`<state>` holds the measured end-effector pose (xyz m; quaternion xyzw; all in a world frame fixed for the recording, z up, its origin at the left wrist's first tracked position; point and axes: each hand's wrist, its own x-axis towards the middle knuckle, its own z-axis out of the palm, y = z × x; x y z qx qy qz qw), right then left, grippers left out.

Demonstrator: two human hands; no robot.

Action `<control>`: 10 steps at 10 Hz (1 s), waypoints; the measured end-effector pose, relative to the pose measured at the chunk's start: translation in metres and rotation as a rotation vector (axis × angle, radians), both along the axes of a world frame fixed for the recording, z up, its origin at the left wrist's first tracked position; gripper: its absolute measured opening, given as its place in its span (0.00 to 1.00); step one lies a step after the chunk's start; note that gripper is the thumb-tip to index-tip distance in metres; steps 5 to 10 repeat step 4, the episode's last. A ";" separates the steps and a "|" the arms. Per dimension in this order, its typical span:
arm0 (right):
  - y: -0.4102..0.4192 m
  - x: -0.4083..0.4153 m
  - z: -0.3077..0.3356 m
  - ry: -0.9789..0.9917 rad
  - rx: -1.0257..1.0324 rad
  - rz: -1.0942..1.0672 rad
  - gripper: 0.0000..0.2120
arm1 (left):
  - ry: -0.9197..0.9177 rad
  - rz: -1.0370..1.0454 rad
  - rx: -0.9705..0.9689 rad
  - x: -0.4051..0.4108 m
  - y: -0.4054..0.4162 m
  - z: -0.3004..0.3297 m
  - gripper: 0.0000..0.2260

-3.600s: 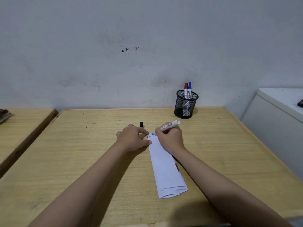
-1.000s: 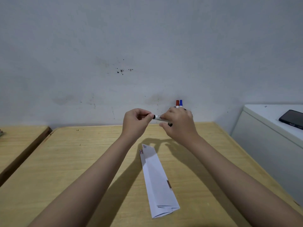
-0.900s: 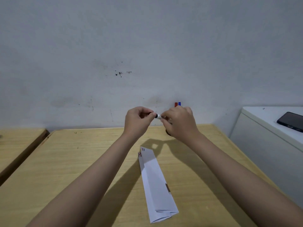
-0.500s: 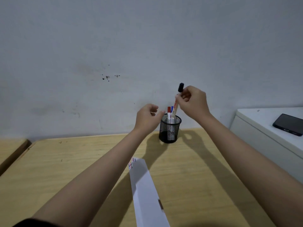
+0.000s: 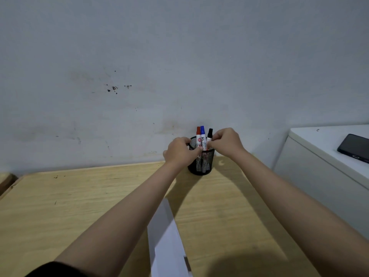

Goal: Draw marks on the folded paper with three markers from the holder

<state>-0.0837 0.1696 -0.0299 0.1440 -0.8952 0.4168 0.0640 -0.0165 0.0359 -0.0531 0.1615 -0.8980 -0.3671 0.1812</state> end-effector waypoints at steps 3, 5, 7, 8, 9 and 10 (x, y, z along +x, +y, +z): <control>0.003 0.003 -0.003 -0.032 -0.045 -0.039 0.12 | -0.062 -0.031 0.049 0.004 0.002 0.004 0.22; 0.004 0.007 -0.001 -0.036 -0.074 -0.064 0.19 | -0.028 -0.055 0.097 0.008 0.000 0.004 0.23; 0.004 0.007 -0.001 -0.036 -0.074 -0.064 0.19 | -0.028 -0.055 0.097 0.008 0.000 0.004 0.23; 0.004 0.007 -0.001 -0.036 -0.074 -0.064 0.19 | -0.028 -0.055 0.097 0.008 0.000 0.004 0.23; 0.004 0.007 -0.001 -0.036 -0.074 -0.064 0.19 | -0.028 -0.055 0.097 0.008 0.000 0.004 0.23; 0.004 0.007 -0.001 -0.036 -0.074 -0.064 0.19 | -0.028 -0.055 0.097 0.008 0.000 0.004 0.23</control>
